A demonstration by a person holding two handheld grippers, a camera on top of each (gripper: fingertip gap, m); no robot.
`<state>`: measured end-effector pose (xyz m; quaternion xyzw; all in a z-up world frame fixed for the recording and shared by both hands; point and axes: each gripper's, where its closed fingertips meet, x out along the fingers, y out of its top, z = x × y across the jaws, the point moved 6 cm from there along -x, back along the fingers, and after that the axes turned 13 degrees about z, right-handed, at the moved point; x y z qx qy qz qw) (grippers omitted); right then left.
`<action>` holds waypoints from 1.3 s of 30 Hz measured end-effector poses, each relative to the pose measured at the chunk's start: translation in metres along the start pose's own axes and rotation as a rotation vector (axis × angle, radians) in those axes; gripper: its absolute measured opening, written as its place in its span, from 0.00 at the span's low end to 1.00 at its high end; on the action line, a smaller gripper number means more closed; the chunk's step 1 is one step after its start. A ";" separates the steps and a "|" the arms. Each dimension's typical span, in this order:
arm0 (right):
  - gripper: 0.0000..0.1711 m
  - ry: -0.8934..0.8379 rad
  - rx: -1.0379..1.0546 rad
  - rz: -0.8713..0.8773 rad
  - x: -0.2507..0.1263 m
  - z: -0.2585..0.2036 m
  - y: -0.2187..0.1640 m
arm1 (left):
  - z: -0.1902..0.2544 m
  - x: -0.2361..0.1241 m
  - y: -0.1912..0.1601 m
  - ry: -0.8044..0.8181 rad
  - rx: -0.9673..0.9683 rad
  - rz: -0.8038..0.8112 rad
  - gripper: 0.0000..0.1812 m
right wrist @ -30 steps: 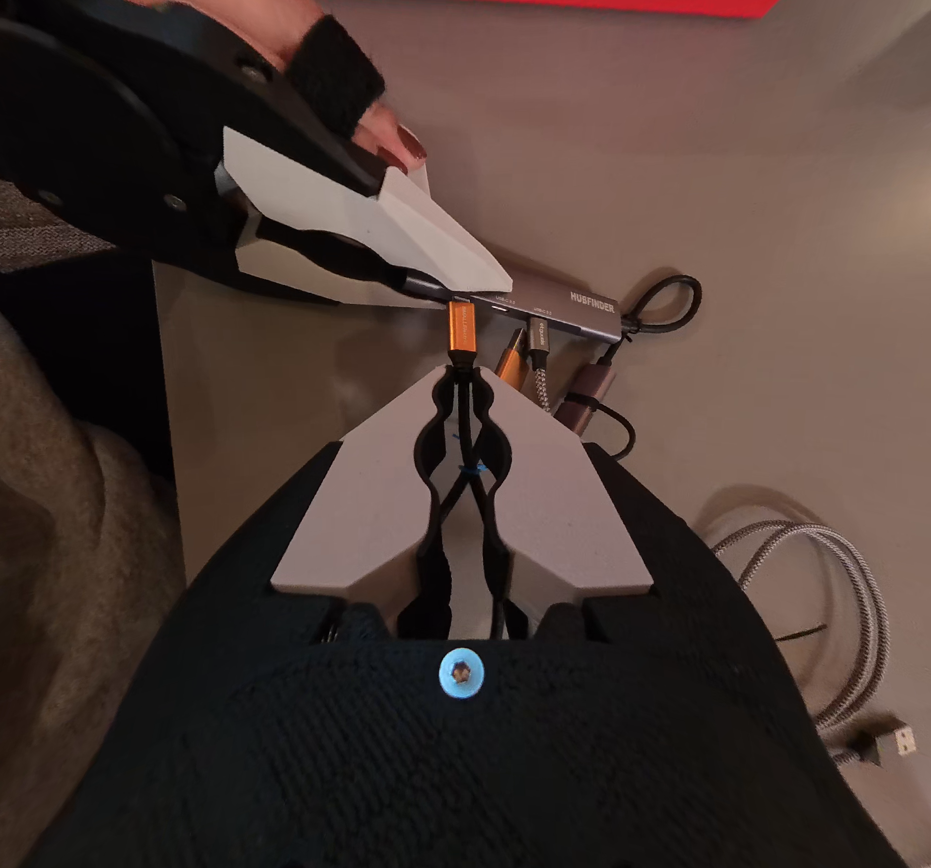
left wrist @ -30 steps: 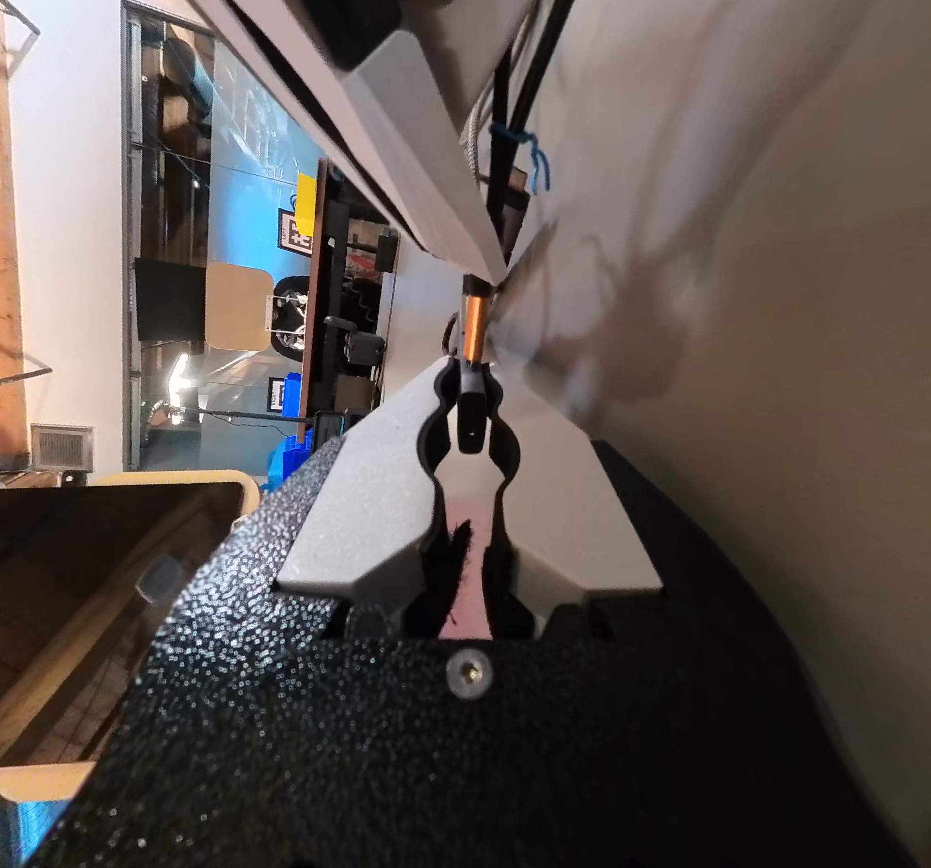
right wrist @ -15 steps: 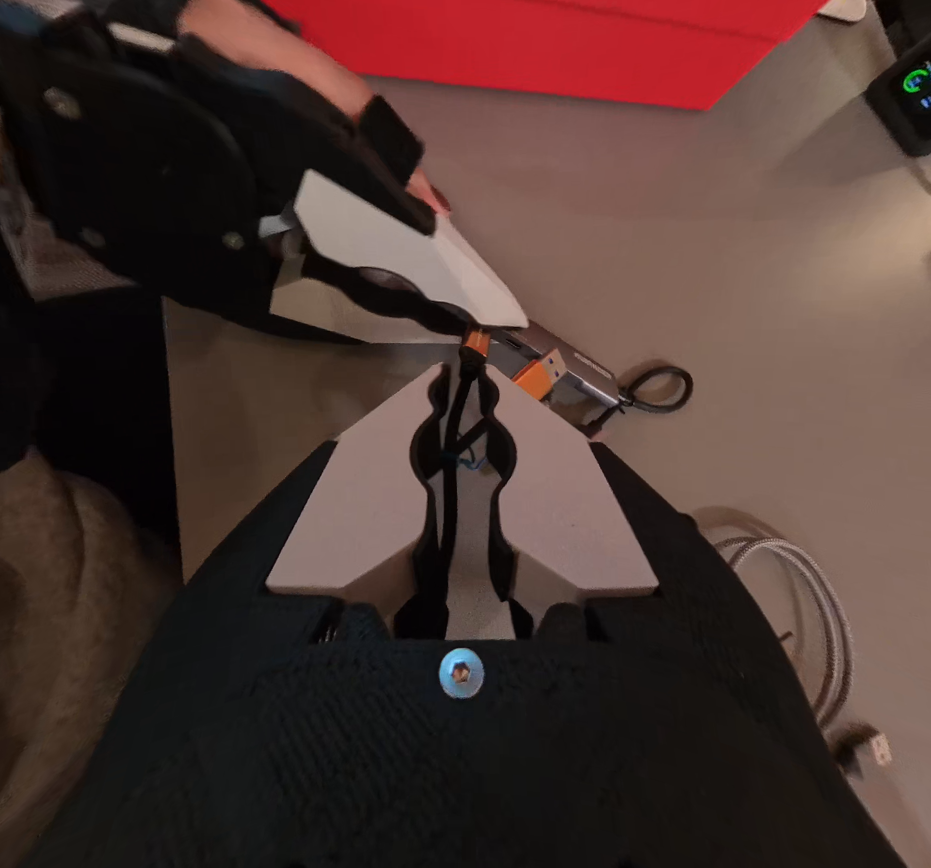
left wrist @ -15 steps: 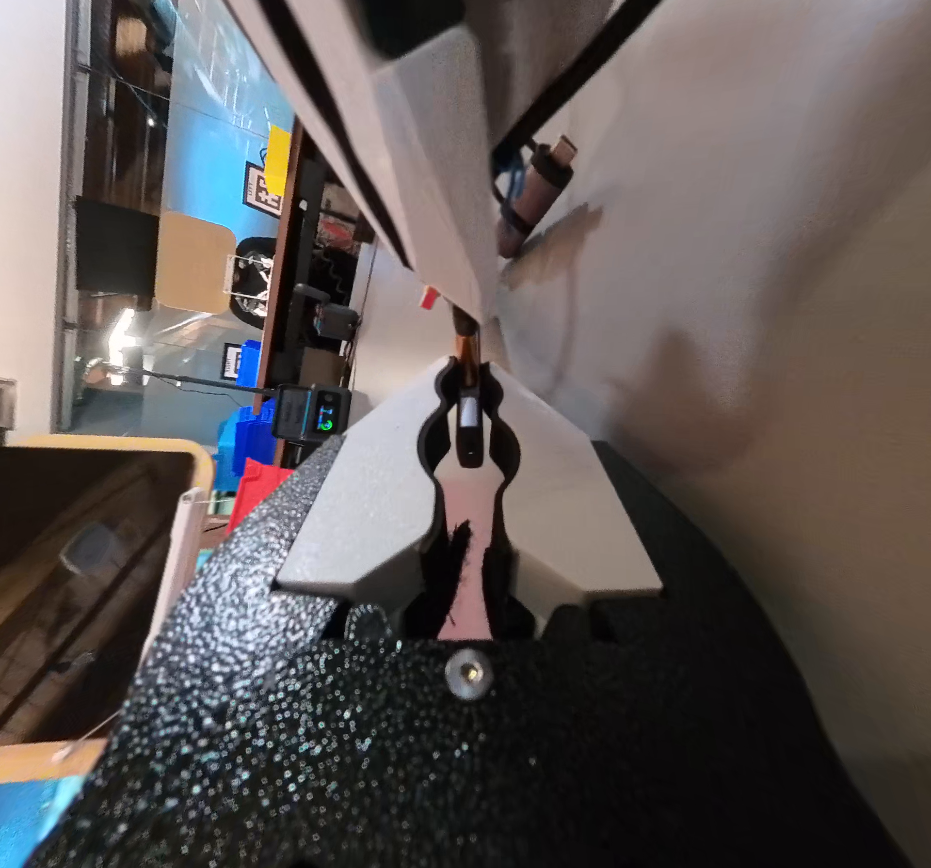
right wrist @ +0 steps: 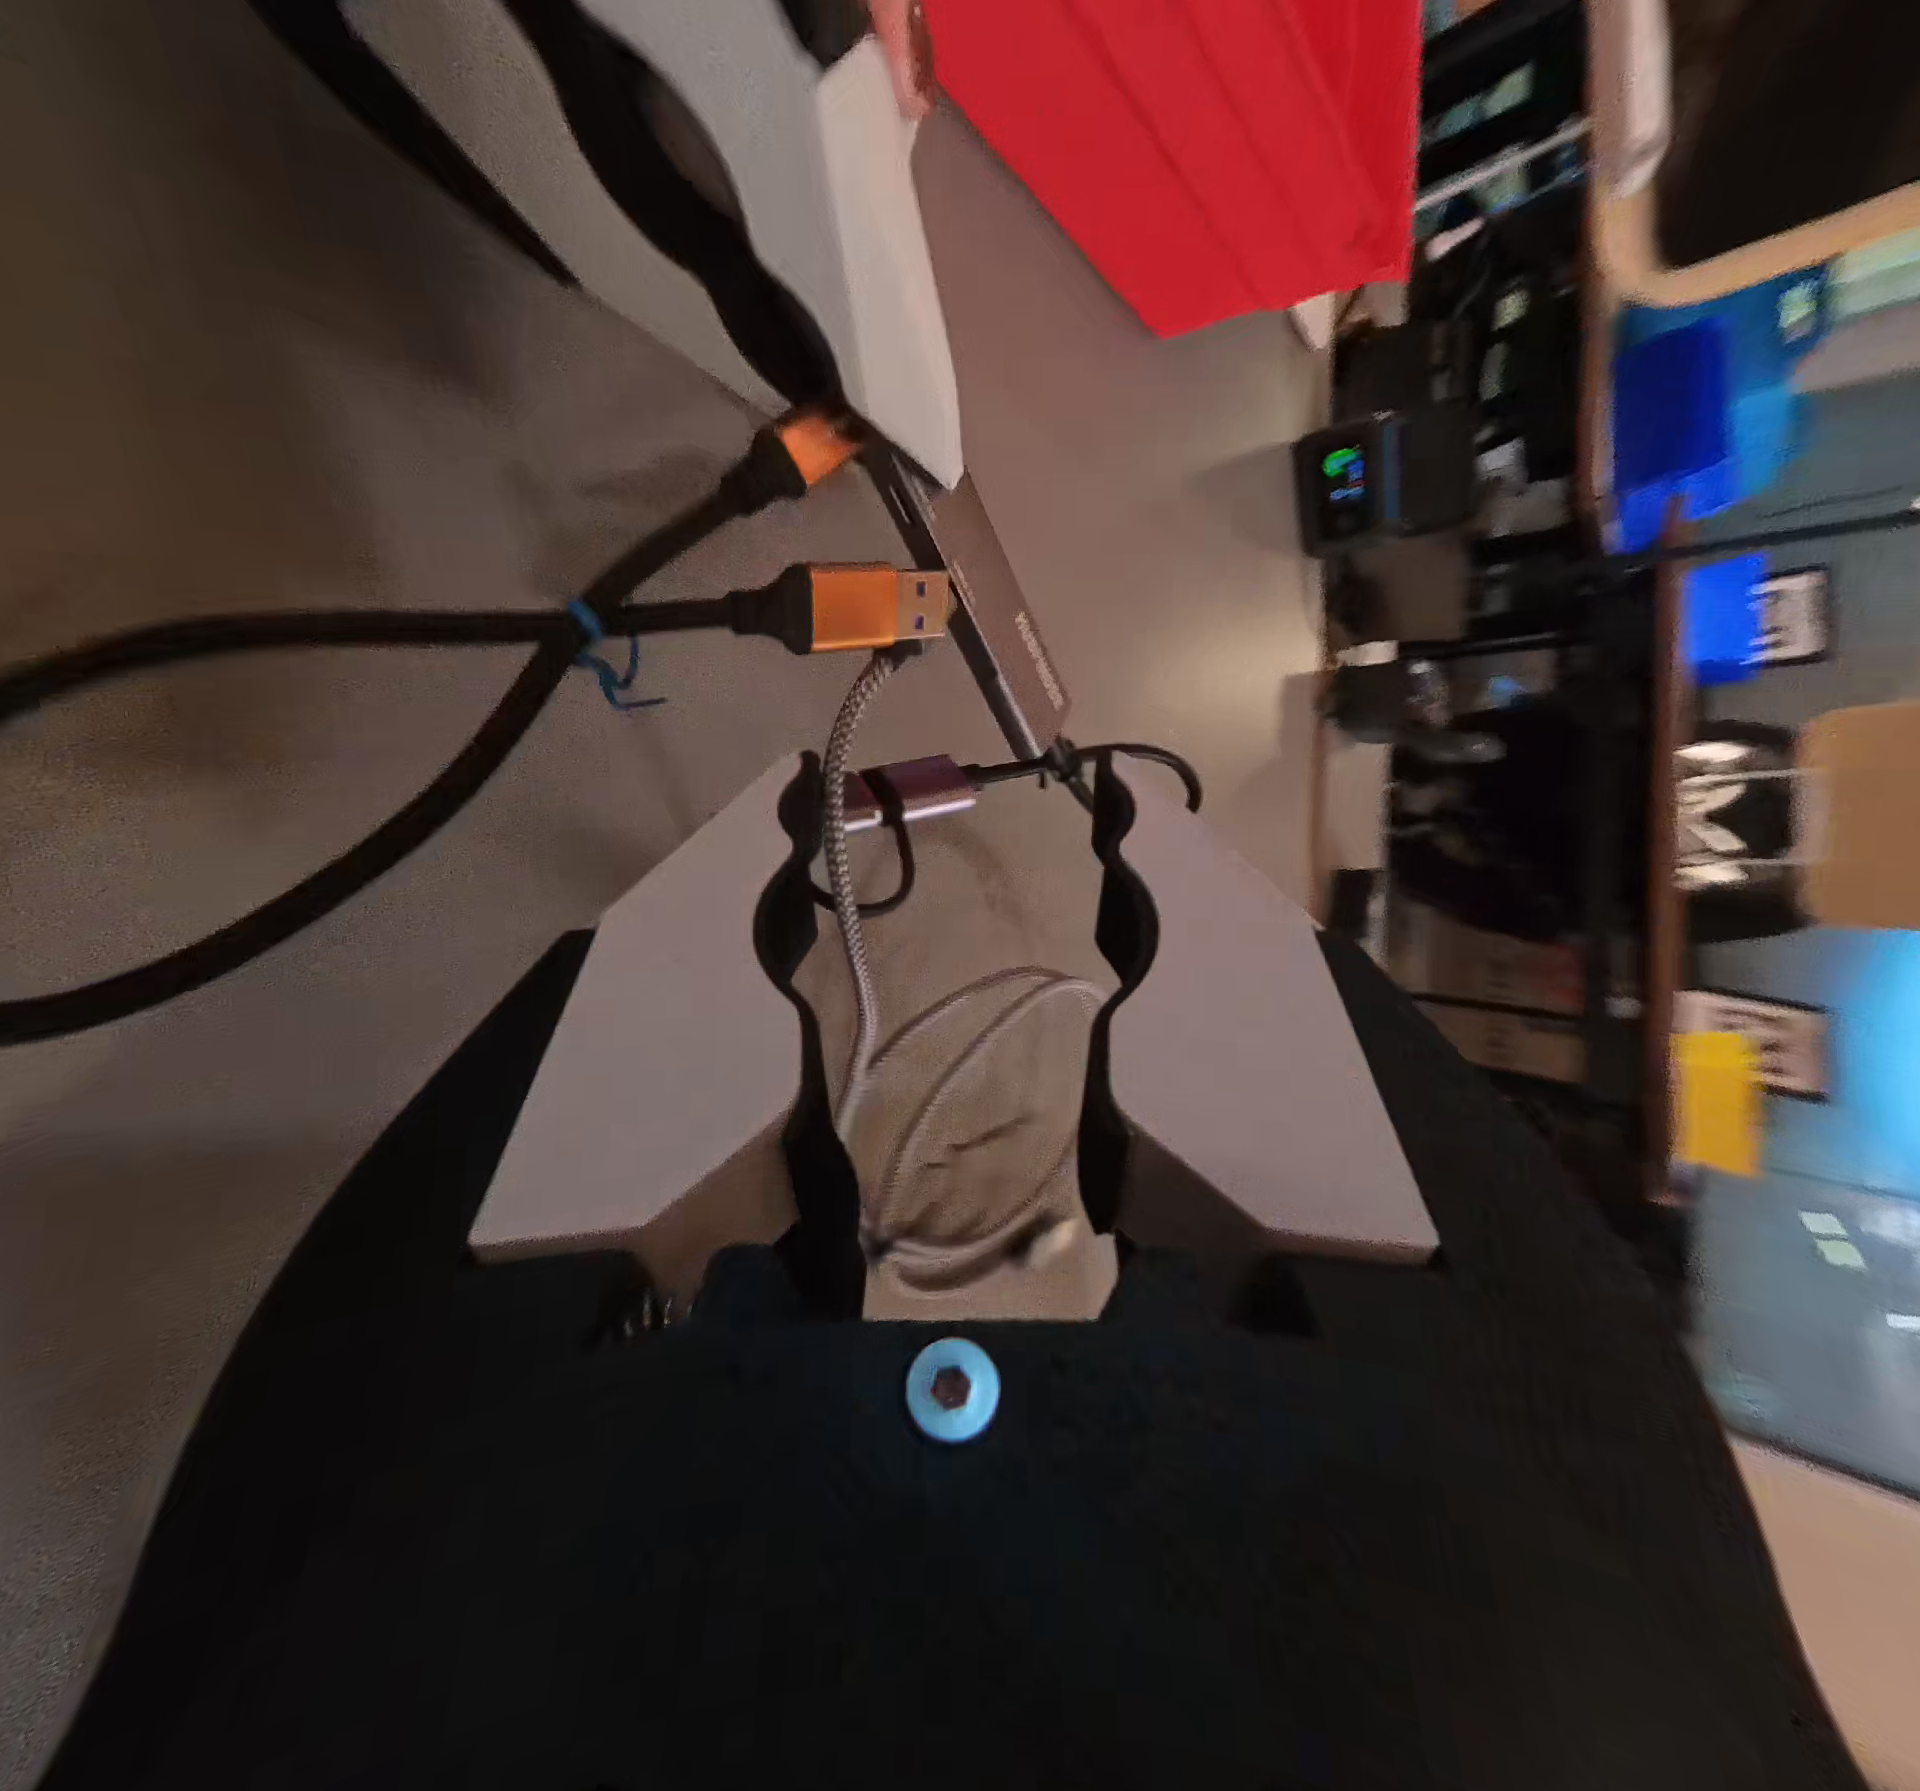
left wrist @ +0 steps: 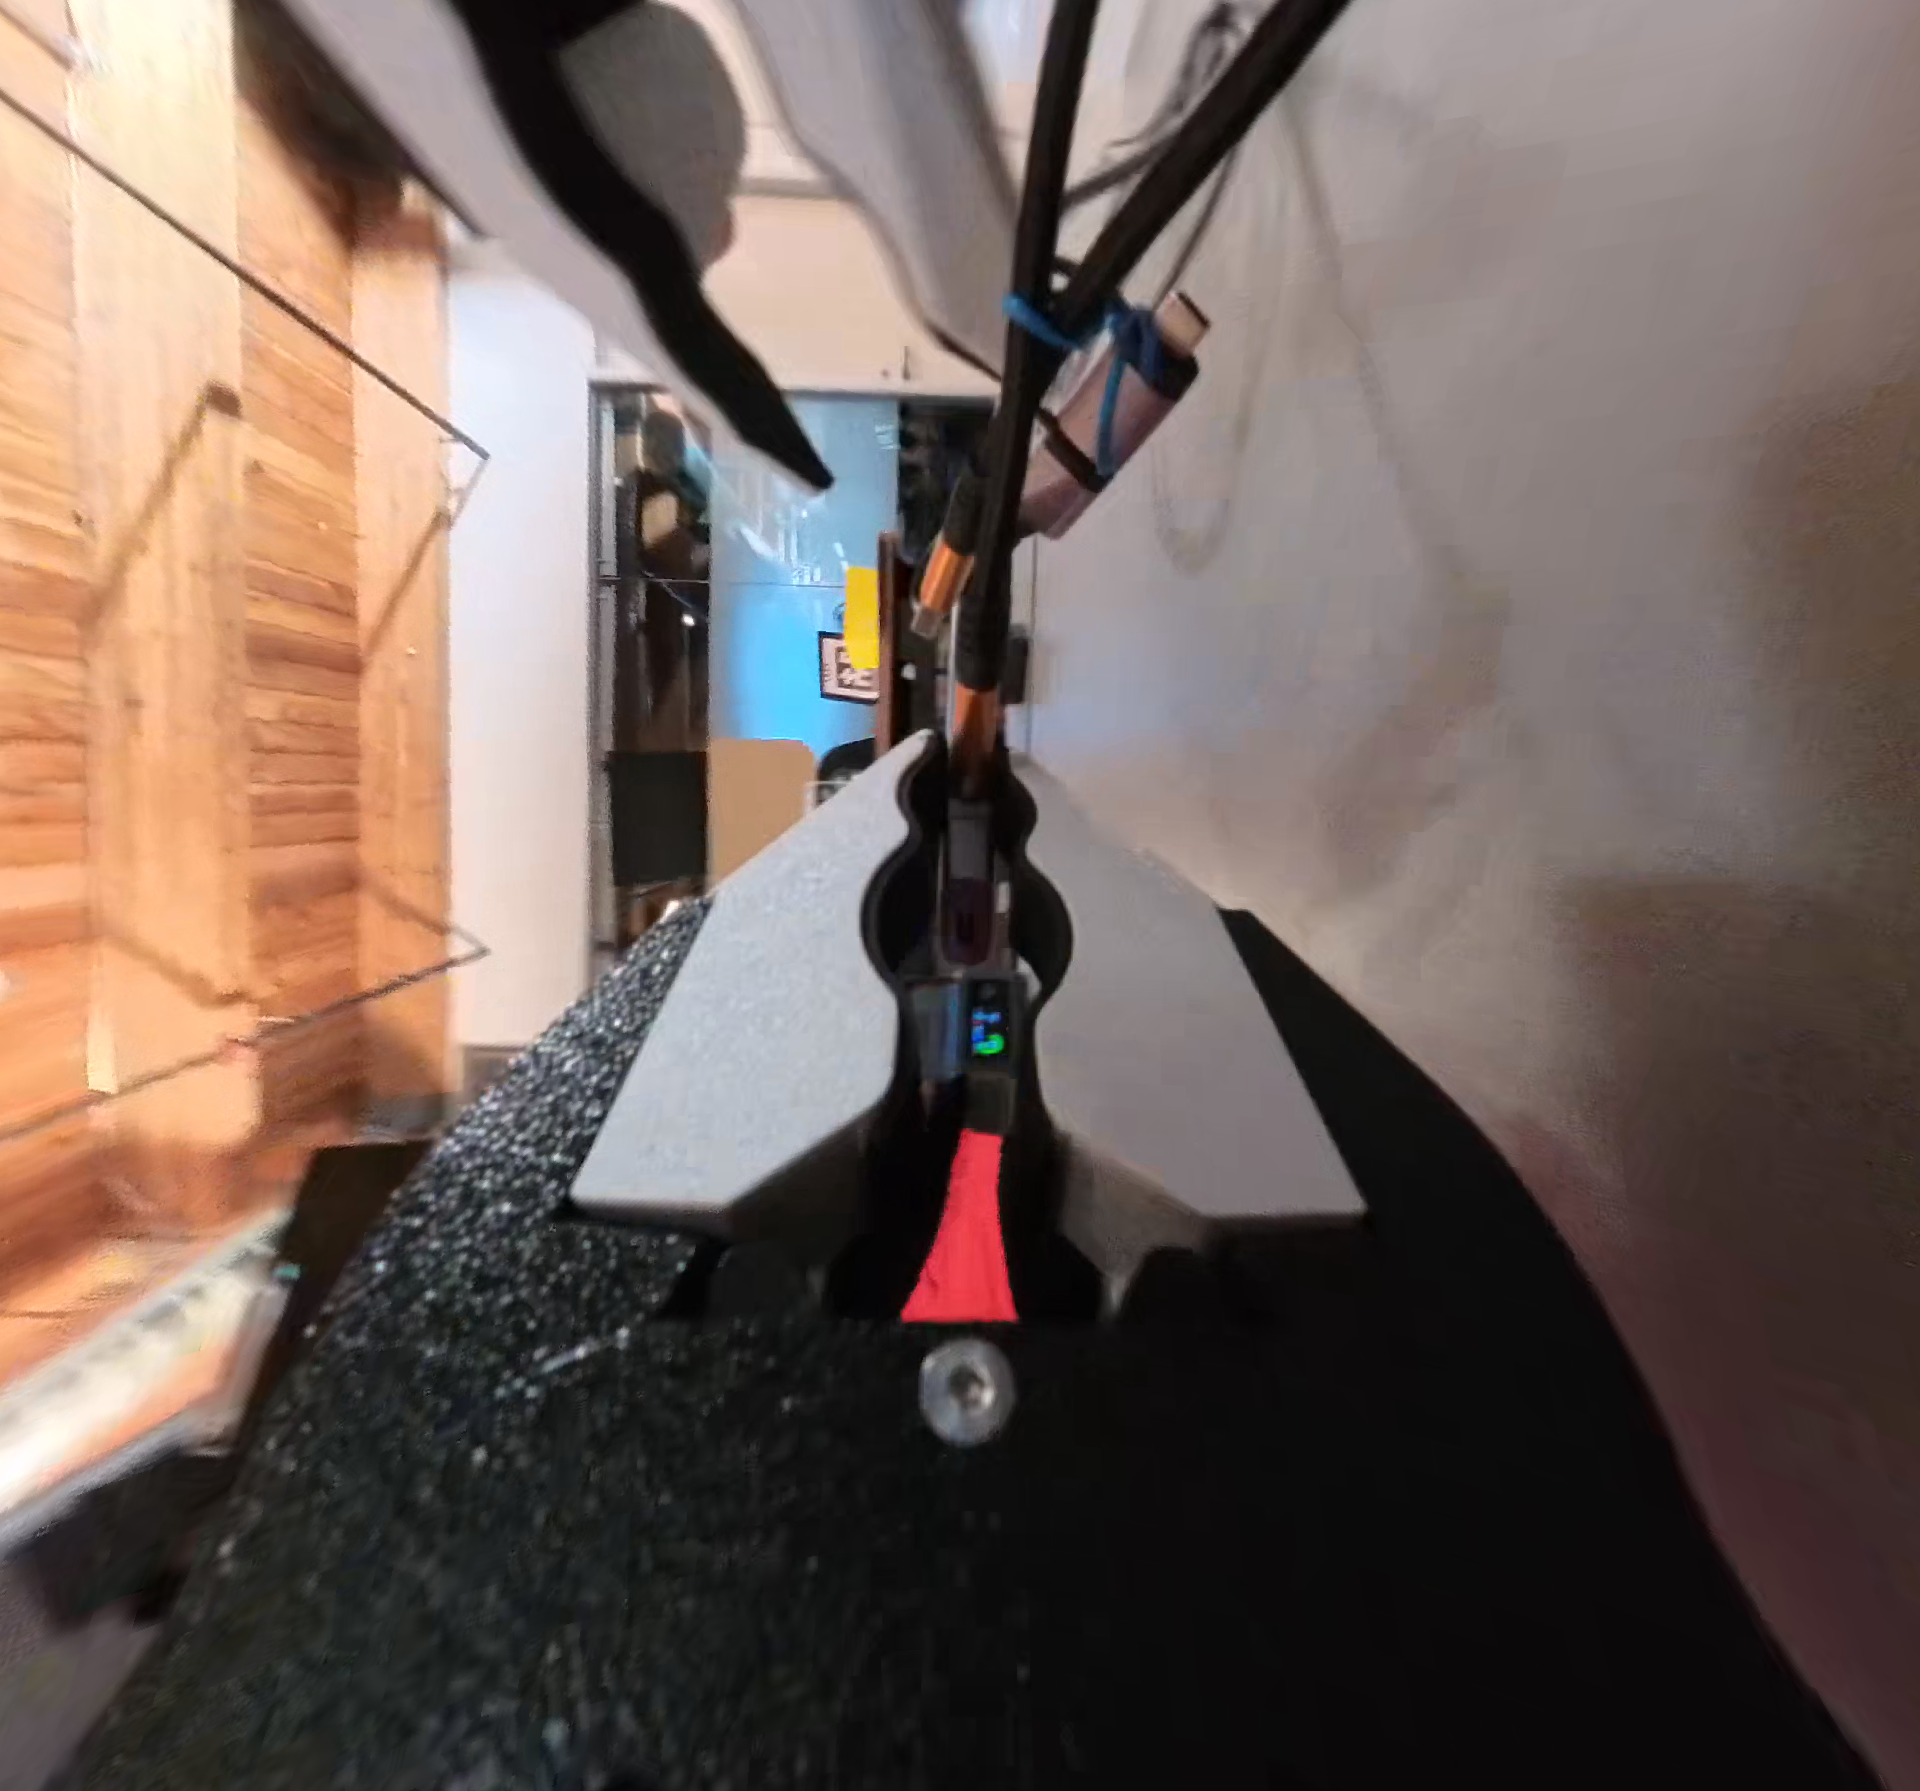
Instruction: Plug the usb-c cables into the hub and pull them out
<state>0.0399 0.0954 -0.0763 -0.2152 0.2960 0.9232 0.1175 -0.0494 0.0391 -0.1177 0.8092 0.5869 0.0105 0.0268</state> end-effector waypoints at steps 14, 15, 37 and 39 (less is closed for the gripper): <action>0.05 -0.132 -0.397 0.047 -0.003 -0.006 0.014 | -0.028 -0.023 0.031 0.165 -0.318 0.302 0.08; 0.05 -0.145 -0.360 0.029 -0.007 -0.001 0.013 | -0.031 -0.023 0.030 0.217 -0.332 0.295 0.17; 0.04 -1.057 0.399 0.039 -0.288 0.216 -0.090 | -0.012 -0.010 0.003 0.192 -0.509 0.133 0.28; 0.04 -1.071 0.417 0.069 -0.291 0.224 -0.096 | -0.012 -0.010 0.002 0.192 -0.510 0.131 0.27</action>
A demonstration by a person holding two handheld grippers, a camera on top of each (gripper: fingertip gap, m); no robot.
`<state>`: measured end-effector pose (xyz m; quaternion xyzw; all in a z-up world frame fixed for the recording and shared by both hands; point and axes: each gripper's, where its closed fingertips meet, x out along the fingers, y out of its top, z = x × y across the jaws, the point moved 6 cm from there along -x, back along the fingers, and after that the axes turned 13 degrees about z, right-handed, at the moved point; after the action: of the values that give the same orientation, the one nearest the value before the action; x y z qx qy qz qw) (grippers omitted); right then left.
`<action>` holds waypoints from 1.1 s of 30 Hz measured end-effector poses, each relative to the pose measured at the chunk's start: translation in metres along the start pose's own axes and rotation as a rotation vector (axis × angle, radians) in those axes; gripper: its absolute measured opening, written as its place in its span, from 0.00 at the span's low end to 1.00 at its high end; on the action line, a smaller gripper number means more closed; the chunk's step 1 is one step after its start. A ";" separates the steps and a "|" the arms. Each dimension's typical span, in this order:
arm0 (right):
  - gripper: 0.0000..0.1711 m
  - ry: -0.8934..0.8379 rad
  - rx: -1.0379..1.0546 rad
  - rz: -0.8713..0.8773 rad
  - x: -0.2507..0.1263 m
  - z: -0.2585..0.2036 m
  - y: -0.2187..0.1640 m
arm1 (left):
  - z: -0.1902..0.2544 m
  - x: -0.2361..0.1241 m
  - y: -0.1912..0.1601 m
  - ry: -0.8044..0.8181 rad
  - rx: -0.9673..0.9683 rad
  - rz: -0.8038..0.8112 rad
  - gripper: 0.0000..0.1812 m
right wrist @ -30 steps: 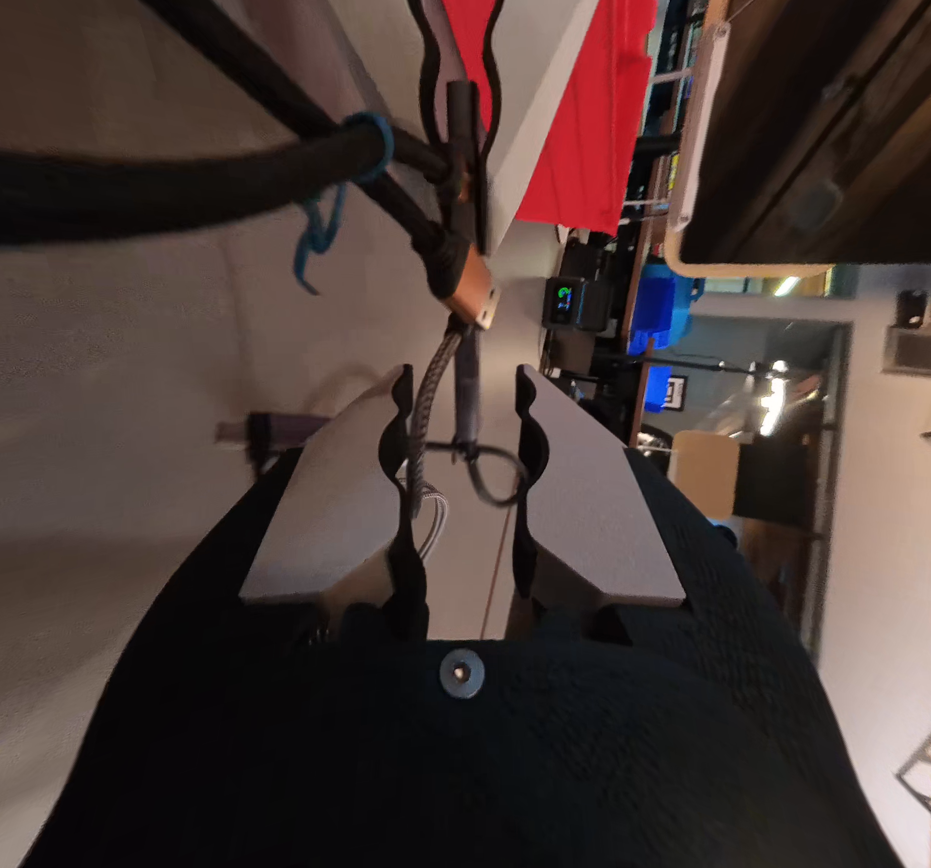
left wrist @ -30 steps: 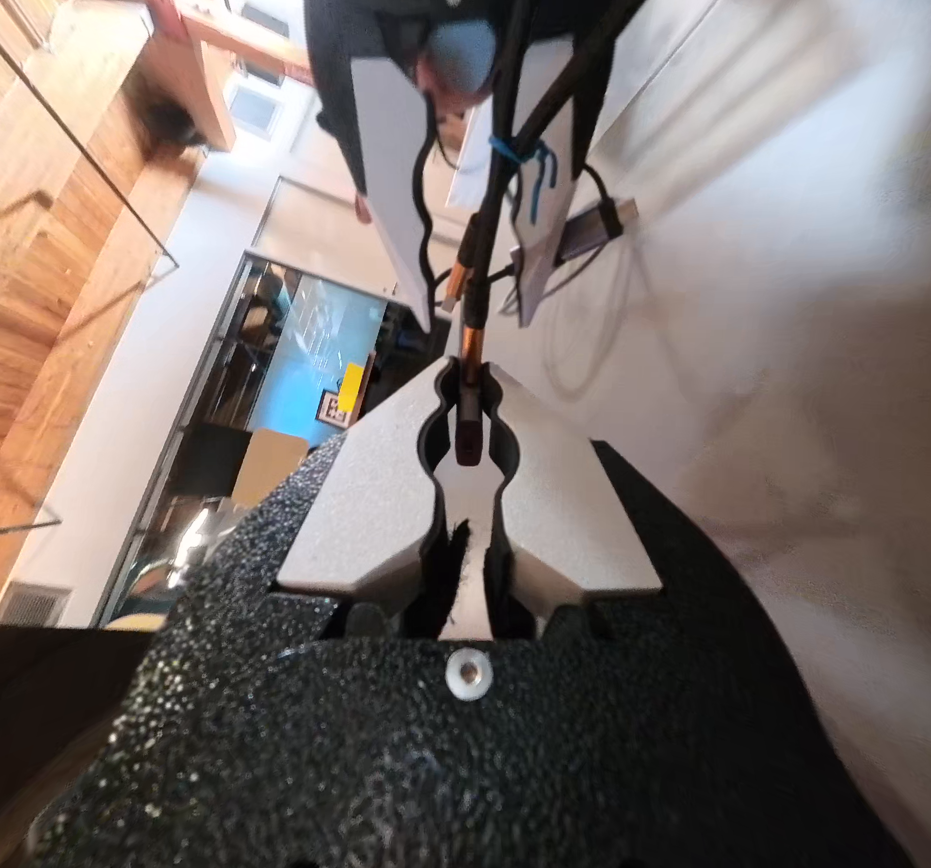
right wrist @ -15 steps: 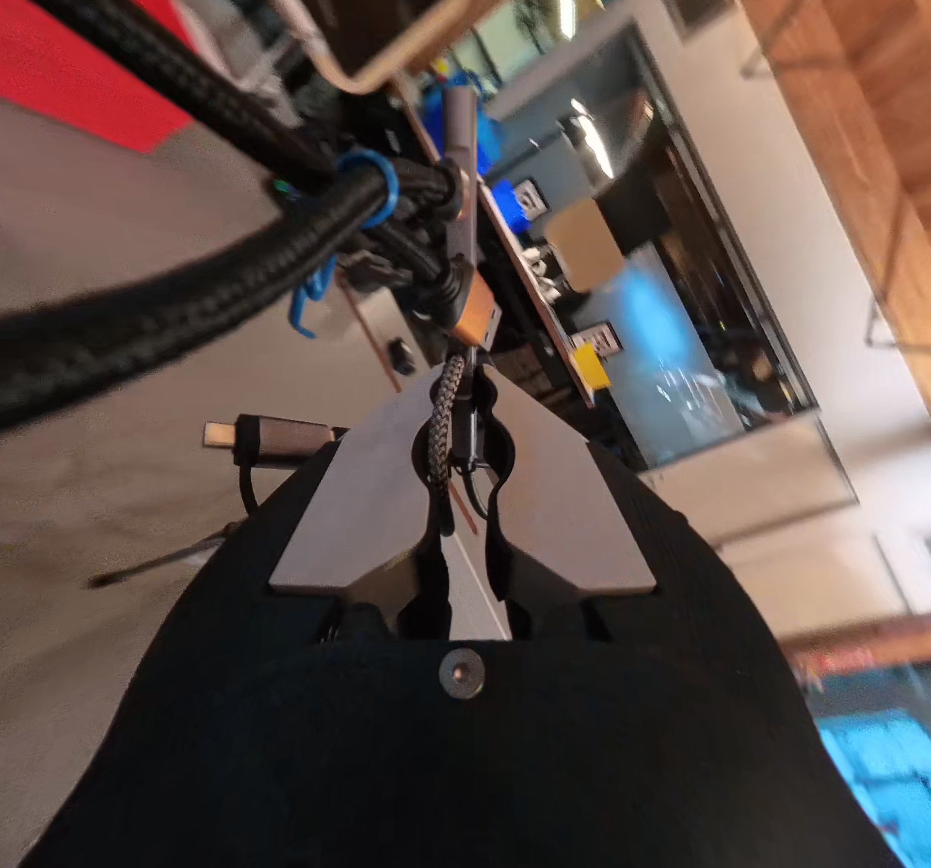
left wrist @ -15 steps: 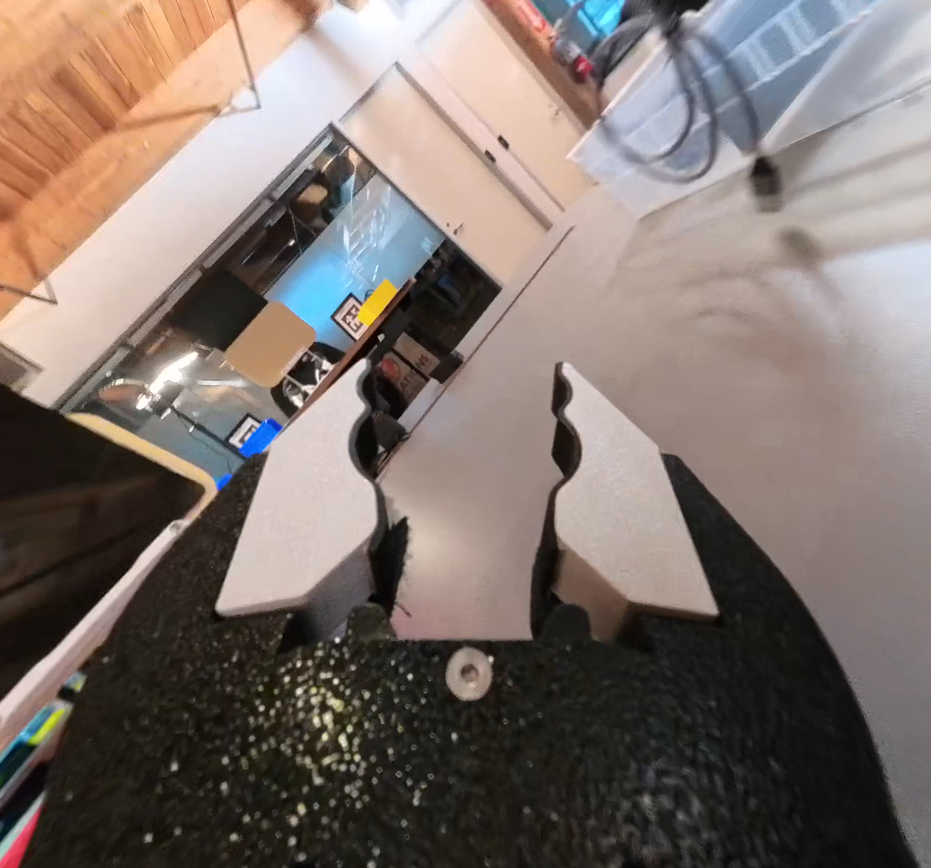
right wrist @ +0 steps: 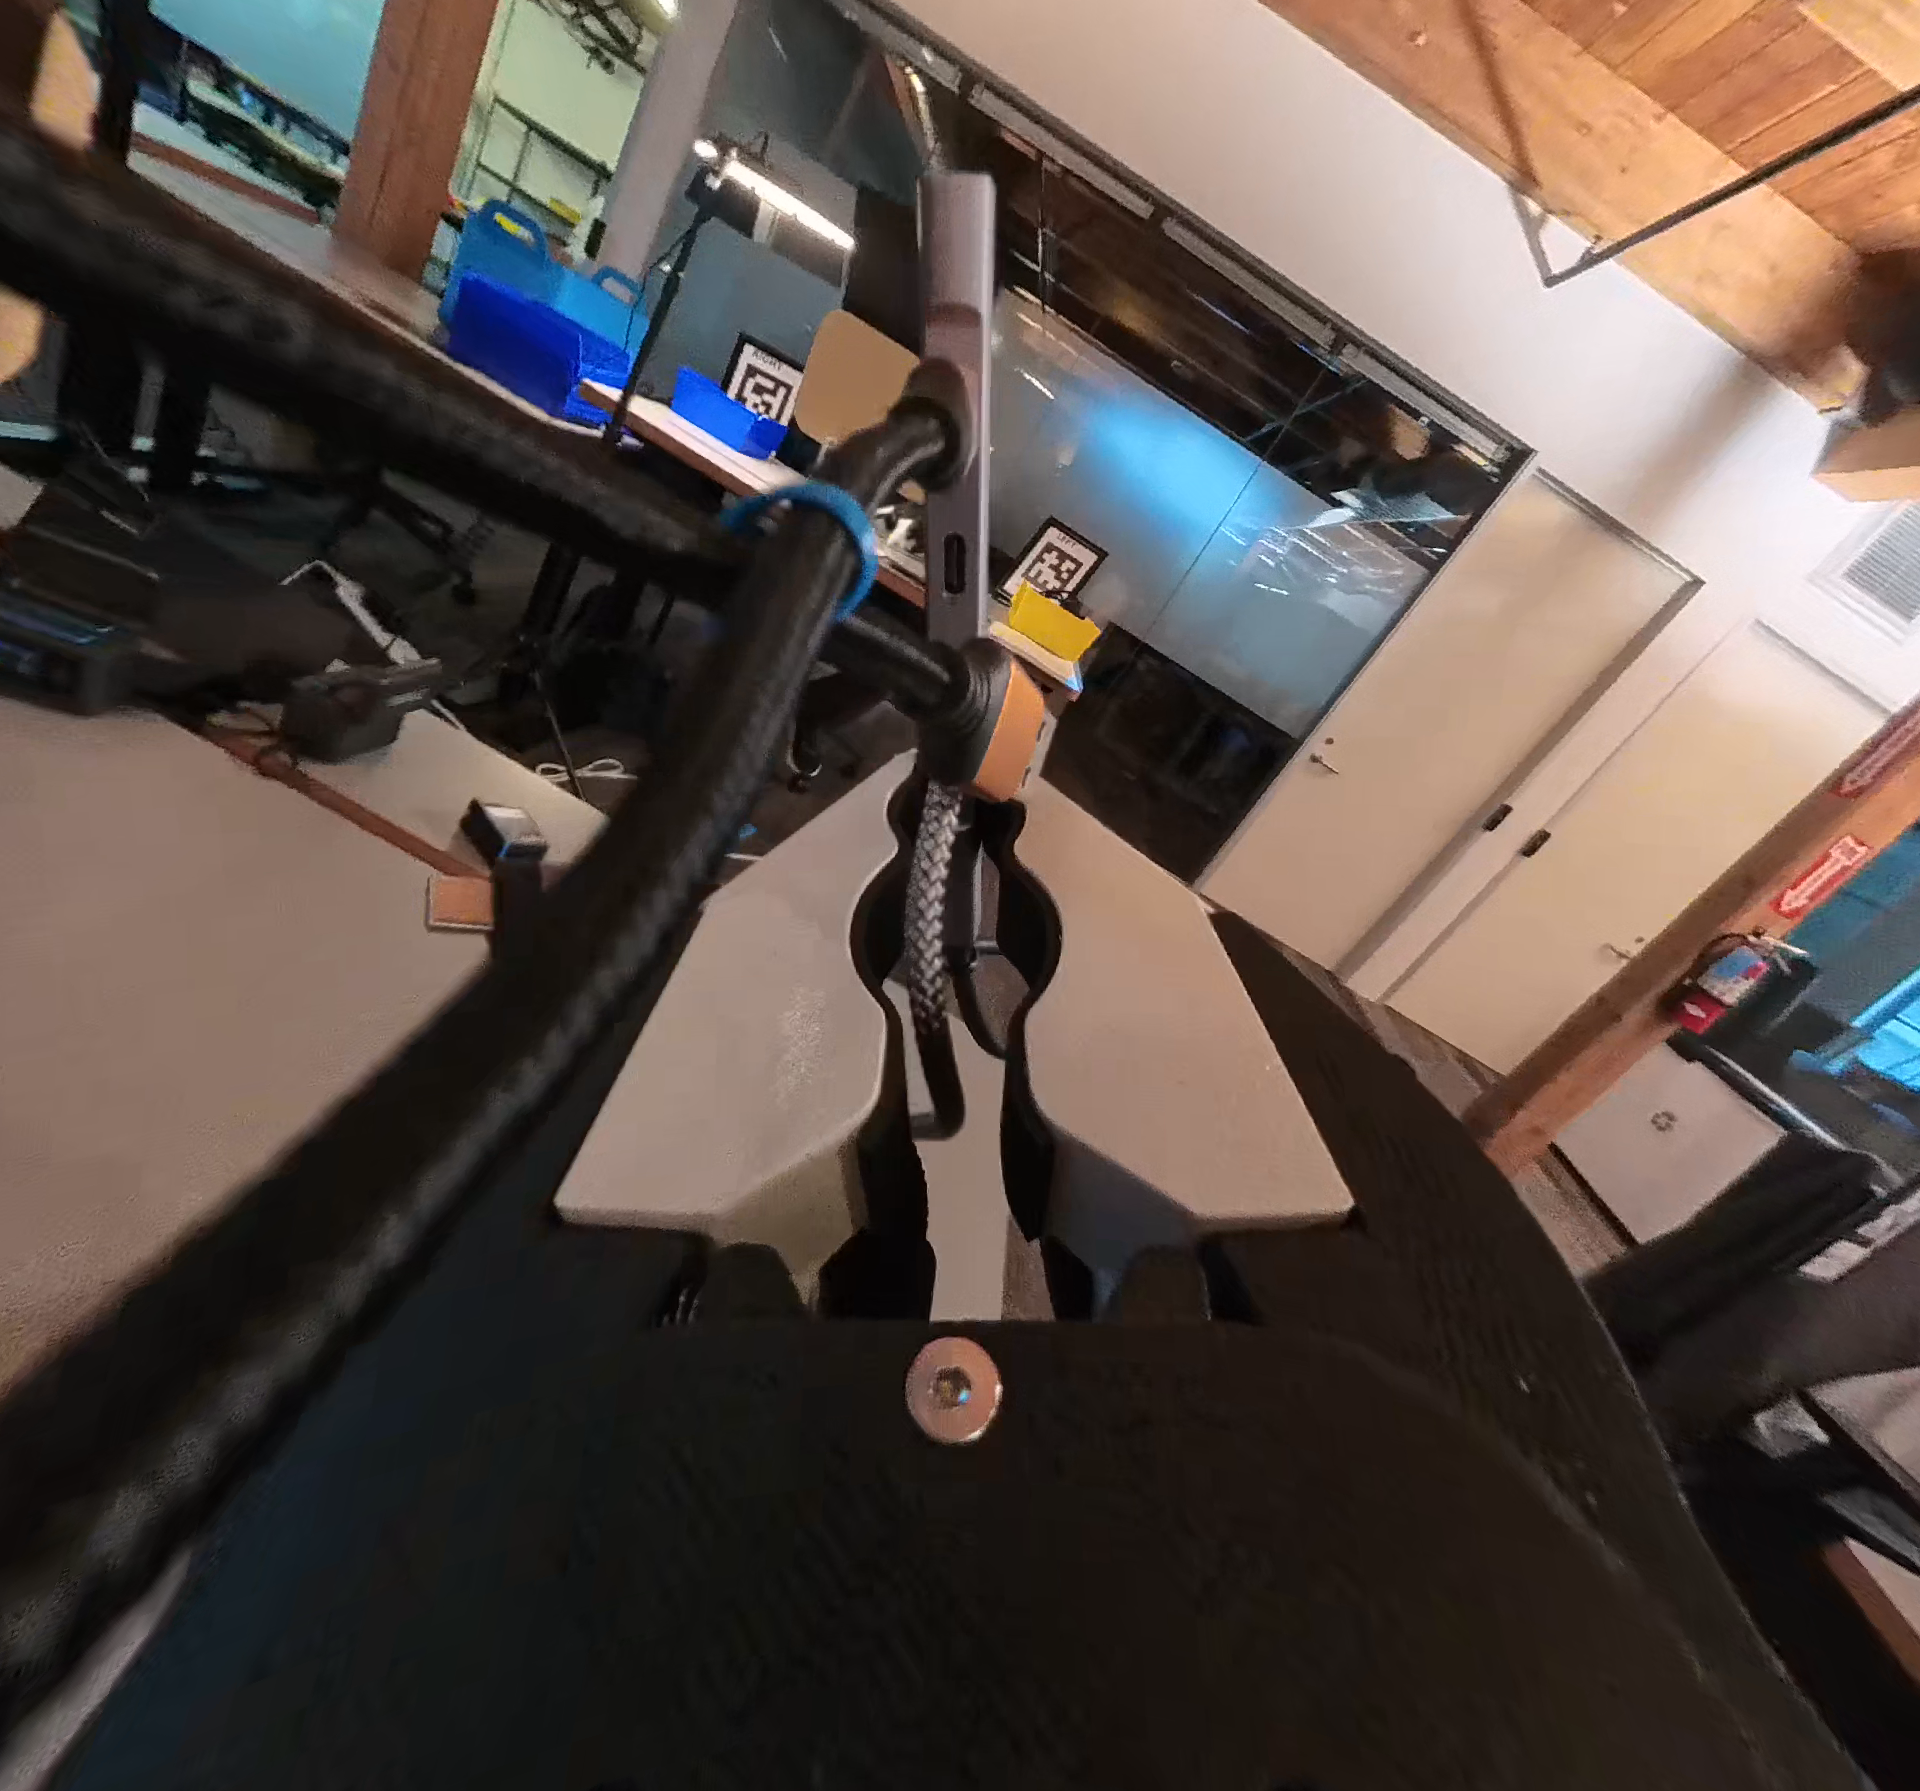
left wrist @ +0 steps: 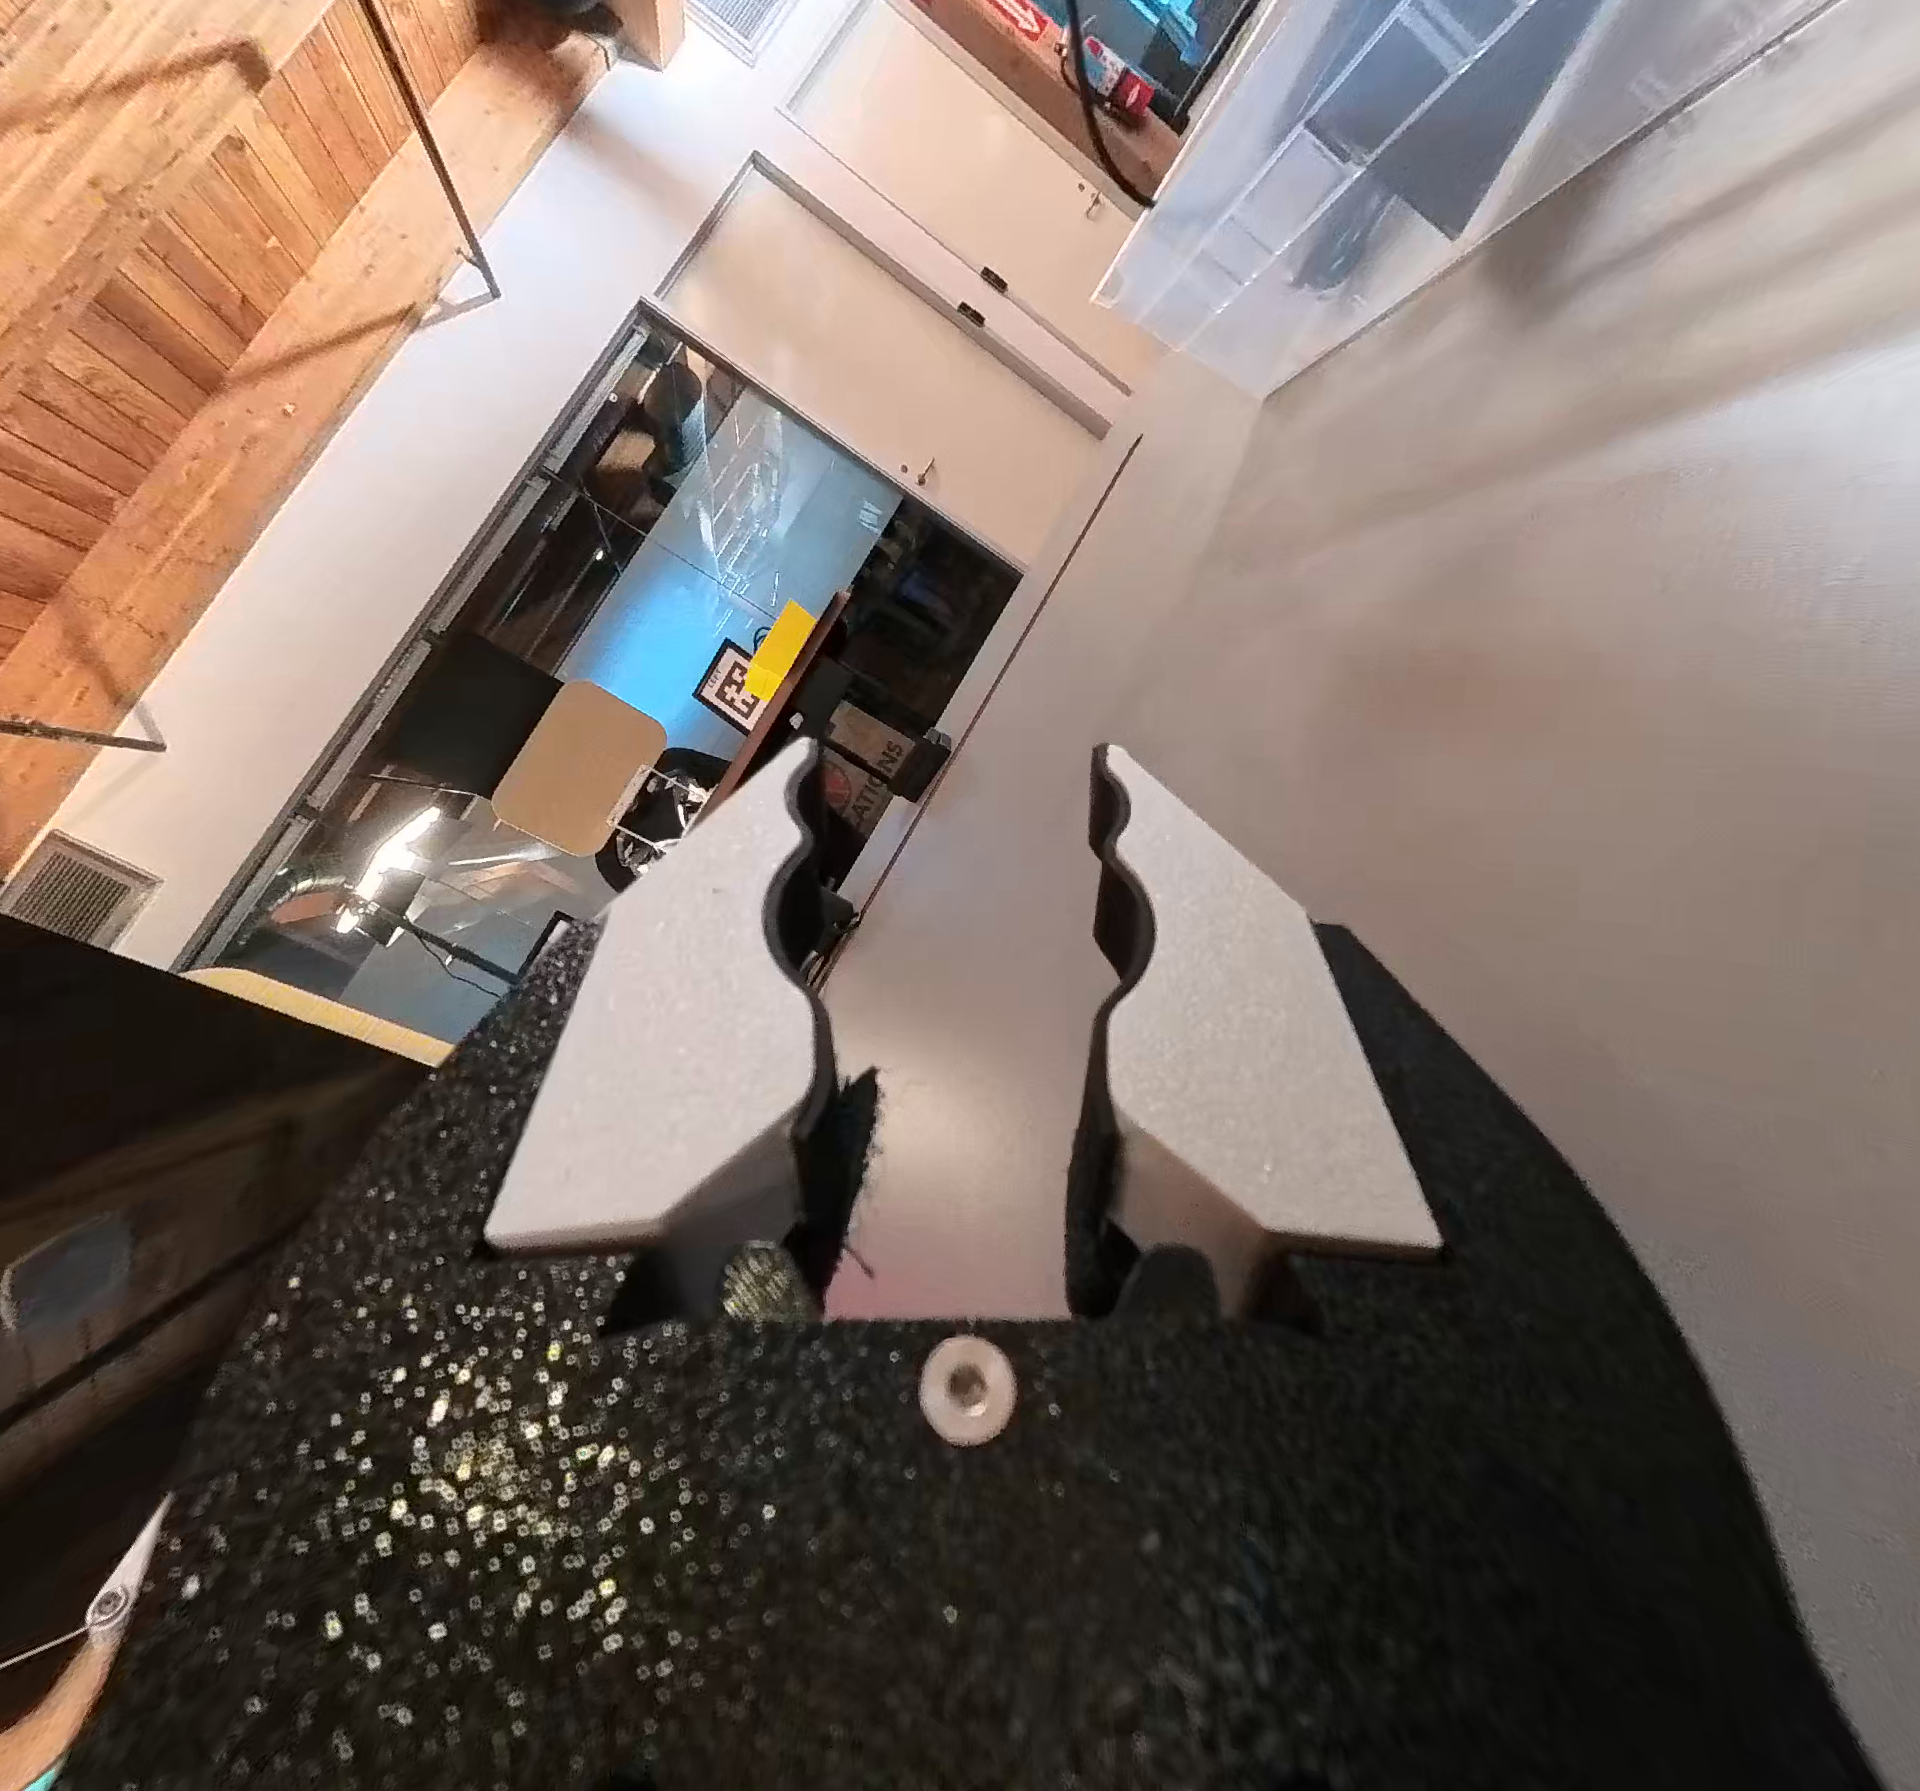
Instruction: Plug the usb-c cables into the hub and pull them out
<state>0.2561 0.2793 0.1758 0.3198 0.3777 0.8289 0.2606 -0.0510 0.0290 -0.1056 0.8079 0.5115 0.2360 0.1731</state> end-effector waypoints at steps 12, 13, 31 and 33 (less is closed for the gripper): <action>0.03 -0.210 -0.238 0.128 0.032 0.014 -0.039 | 0.001 -0.001 -0.001 -0.005 0.019 -0.011 0.23; 0.02 -0.204 -0.259 0.142 0.035 0.014 -0.036 | 0.001 -0.001 -0.001 -0.006 0.019 -0.011 0.23; 0.04 0.956 -0.339 -1.150 -0.020 -0.087 -0.251 | 0.006 -0.001 -0.001 -0.032 0.058 -0.011 0.20; 0.04 0.929 -0.352 -1.254 -0.024 -0.091 -0.266 | 0.007 -0.001 -0.001 -0.035 0.060 -0.012 0.20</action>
<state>0.2564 0.3752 -0.0898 -0.3758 0.4209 0.6239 0.5408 -0.0482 0.0286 -0.1123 0.8137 0.5201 0.2051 0.1593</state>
